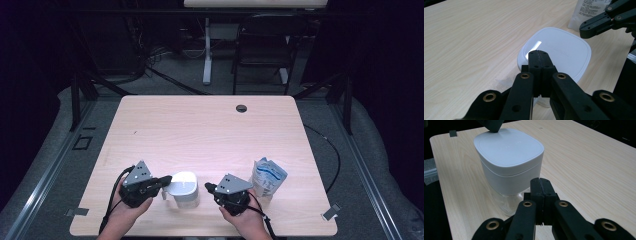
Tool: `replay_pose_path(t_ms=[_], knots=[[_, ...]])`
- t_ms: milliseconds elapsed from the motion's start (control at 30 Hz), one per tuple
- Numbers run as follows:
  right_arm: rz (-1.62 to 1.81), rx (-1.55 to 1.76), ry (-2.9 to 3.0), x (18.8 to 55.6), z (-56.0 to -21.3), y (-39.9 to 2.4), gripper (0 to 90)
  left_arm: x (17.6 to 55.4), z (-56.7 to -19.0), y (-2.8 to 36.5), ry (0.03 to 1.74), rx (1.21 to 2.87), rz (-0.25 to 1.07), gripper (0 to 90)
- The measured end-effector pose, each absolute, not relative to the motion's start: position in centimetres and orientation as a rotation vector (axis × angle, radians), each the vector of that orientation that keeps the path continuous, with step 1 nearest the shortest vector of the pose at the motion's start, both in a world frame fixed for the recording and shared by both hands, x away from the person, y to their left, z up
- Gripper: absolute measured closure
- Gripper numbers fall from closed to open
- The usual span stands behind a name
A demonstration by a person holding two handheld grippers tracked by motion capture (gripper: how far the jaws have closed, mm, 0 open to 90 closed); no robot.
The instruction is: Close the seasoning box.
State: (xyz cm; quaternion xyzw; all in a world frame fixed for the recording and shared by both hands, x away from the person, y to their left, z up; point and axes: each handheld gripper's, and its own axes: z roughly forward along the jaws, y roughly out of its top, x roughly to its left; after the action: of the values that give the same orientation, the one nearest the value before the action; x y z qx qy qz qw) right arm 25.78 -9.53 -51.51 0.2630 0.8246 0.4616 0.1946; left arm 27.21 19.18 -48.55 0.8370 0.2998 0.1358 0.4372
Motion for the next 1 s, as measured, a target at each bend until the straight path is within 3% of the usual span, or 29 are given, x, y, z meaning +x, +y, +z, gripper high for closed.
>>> replay_pose_path(t_ms=[1000], knots=[[1.286, 0.695, 2.354, 26.1, -51.4, -8.5, 90.0, 27.2, -48.6, 19.5, 0.745, 2.075, 0.335, 90.0]])
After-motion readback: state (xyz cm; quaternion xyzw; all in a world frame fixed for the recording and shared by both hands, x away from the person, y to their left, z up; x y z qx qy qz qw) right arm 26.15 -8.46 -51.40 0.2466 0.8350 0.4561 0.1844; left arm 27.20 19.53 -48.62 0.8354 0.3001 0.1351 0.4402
